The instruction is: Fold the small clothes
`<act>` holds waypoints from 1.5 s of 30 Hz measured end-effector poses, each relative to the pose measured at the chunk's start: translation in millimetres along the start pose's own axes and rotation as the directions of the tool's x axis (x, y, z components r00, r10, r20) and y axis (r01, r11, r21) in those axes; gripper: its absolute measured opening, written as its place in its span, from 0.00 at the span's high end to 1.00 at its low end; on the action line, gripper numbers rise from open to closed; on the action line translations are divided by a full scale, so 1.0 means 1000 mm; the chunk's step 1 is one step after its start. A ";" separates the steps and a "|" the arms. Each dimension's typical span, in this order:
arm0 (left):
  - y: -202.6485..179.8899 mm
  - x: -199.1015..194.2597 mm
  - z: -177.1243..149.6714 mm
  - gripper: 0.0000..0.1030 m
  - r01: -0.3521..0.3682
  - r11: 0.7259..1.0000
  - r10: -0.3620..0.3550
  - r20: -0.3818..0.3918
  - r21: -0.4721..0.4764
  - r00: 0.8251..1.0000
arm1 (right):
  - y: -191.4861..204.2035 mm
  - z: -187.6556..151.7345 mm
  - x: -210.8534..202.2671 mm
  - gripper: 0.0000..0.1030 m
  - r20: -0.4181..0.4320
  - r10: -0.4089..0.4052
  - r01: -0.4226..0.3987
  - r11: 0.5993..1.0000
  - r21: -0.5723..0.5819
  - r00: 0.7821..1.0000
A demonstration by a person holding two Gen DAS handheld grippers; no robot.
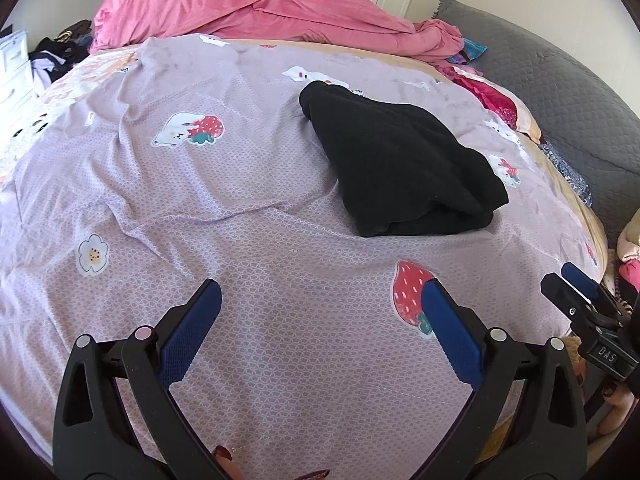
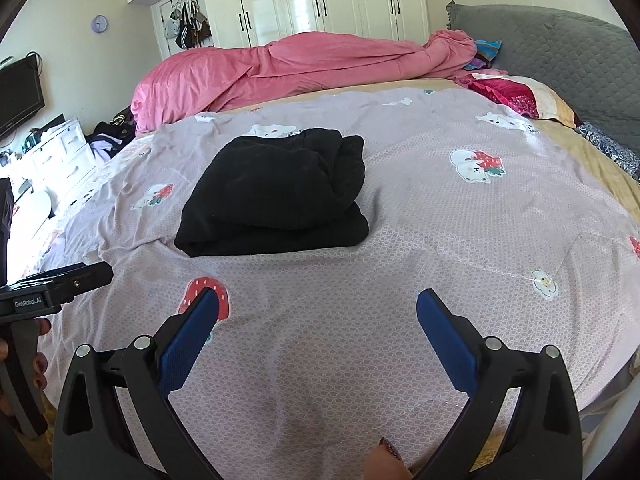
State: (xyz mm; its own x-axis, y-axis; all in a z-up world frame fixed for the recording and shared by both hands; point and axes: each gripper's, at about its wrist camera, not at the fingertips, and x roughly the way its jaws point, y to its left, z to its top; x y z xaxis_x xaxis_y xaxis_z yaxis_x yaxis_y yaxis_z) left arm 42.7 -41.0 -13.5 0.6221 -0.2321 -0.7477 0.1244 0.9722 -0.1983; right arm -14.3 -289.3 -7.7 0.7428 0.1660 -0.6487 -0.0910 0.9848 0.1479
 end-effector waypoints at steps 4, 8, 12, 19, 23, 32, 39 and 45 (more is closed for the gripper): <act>0.002 0.001 0.001 0.09 -0.006 1.000 0.006 -0.002 -0.006 1.000 | 0.000 0.000 0.000 0.04 -0.002 -0.004 0.004 1.000 -0.001 1.000; 0.002 0.002 0.002 0.09 -0.013 1.000 0.013 -0.004 -0.004 1.000 | 0.000 0.000 0.001 0.04 -0.004 -0.003 0.003 1.000 0.001 1.000; 0.002 0.002 0.003 0.09 -0.013 1.000 0.013 -0.003 -0.004 1.000 | 0.000 -0.001 0.002 0.04 -0.006 -0.006 0.006 1.000 0.000 1.000; 0.002 0.001 0.004 0.09 -0.023 1.000 0.023 -0.002 -0.009 1.000 | 0.001 -0.001 0.002 0.04 -0.002 -0.011 0.011 1.000 -0.008 1.000; 0.003 0.002 0.004 0.09 -0.027 1.000 0.027 -0.009 -0.011 1.000 | 0.001 -0.001 0.002 0.04 -0.006 -0.011 0.011 1.000 -0.009 1.000; 0.001 0.002 0.001 0.09 -0.036 0.999 0.036 -0.016 -0.008 0.999 | 0.002 -0.001 0.001 0.04 -0.004 -0.012 0.012 1.000 -0.016 1.000; 0.000 0.001 0.001 0.09 -0.038 0.999 0.038 -0.014 -0.005 0.999 | 0.002 -0.001 0.002 0.04 -0.006 -0.014 0.014 1.000 -0.017 1.000; 0.000 0.000 0.002 0.09 -0.038 0.999 0.038 -0.016 -0.001 0.999 | 0.002 -0.001 0.002 0.04 -0.007 -0.014 0.014 1.000 -0.016 1.000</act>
State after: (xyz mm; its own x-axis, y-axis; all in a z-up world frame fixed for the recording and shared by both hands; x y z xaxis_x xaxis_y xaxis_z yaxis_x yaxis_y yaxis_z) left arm 44.1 -41.4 -12.6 0.6141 -0.1954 -0.7647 0.0995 0.9803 -0.1706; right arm -13.8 -286.9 -9.1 0.7394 0.1521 -0.6558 -0.0912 0.9878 0.1263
